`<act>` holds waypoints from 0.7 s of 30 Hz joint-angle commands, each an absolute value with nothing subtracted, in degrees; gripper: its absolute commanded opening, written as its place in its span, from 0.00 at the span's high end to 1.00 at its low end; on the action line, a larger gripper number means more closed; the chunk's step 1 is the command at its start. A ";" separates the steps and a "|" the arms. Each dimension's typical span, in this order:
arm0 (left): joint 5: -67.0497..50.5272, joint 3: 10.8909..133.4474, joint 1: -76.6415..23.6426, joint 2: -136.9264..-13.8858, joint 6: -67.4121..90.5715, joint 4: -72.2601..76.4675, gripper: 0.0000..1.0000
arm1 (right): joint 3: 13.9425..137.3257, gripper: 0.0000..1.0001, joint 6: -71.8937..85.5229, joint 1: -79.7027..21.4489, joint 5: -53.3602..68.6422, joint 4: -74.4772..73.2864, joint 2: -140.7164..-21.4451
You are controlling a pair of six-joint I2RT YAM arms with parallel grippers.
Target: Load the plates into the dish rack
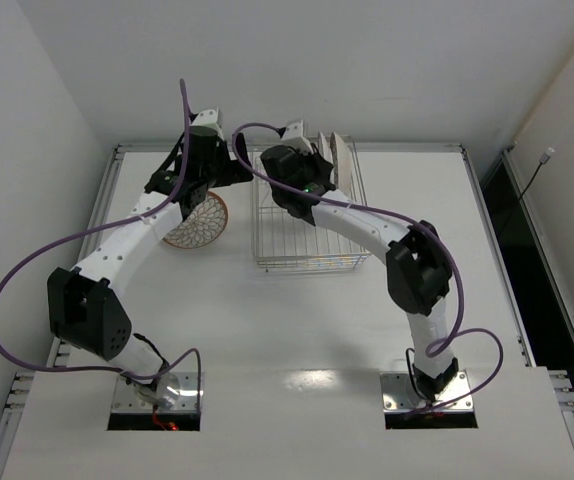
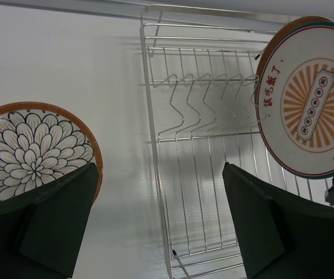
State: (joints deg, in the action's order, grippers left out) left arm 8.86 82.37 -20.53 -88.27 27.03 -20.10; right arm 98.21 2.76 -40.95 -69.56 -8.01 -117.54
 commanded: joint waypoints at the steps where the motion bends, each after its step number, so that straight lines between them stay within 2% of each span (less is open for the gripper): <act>1: 9.32 84.73 -20.04 -86.48 26.54 -18.72 0.13 | 100.28 0.98 7.64 -40.69 -67.16 -8.61 -118.21; 4: 9.32 84.73 -20.04 -86.48 26.54 -18.72 0.13 | 100.90 0.92 10.01 -40.17 -65.57 -10.54 -119.44; 5: 9.32 84.73 -20.04 -86.48 26.54 -18.72 0.13 | 101.42 0.82 10.89 -40.17 -65.04 -12.46 -119.44; 8: 9.32 84.73 -20.04 -86.48 26.54 -18.72 0.13 | 101.43 0.71 14.14 -39.03 -62.76 -14.49 -119.44; 12: 9.84 84.73 -20.04 -85.96 26.54 -18.72 0.12 | 100.28 0.71 15.56 -38.50 -61.35 -15.03 -118.83; 14: 10.63 84.73 -20.04 -85.96 26.54 -18.72 0.12 | 100.28 0.68 15.56 -38.50 -61.35 -15.55 -118.83; 15: 10.63 84.73 -20.04 -85.96 25.93 -18.72 0.12 | 100.28 0.54 15.56 -38.50 -61.35 -15.56 -118.05; 17: 13.17 84.73 -20.04 -85.96 25.32 -19.42 0.12 | 100.28 0.41 15.56 -38.50 -61.35 -16.35 -116.55; 18: 14.66 84.73 -20.04 -85.96 24.79 -19.95 0.10 | 100.28 0.25 15.56 -38.50 -60.74 -17.04 -115.85; 19: 16.50 84.73 -20.04 -85.96 24.79 -19.95 0.08 | 99.67 0.19 15.56 -38.50 -60.12 -17.05 -113.75; 20: 21.40 84.73 -20.04 -85.96 24.79 -19.95 0.00 | 99.15 0.16 15.56 -38.50 -59.33 -17.57 -112.43; 21: 23.36 83.77 -20.04 -85.96 24.79 -19.95 0.00 | 97.40 0.11 15.56 -38.50 -57.32 -17.58 -110.85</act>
State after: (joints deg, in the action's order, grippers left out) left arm 14.98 82.37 -20.53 -88.27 25.71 -20.58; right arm 98.06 14.17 -38.37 -60.12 -17.65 -118.56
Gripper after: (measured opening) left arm 0.986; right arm 0.866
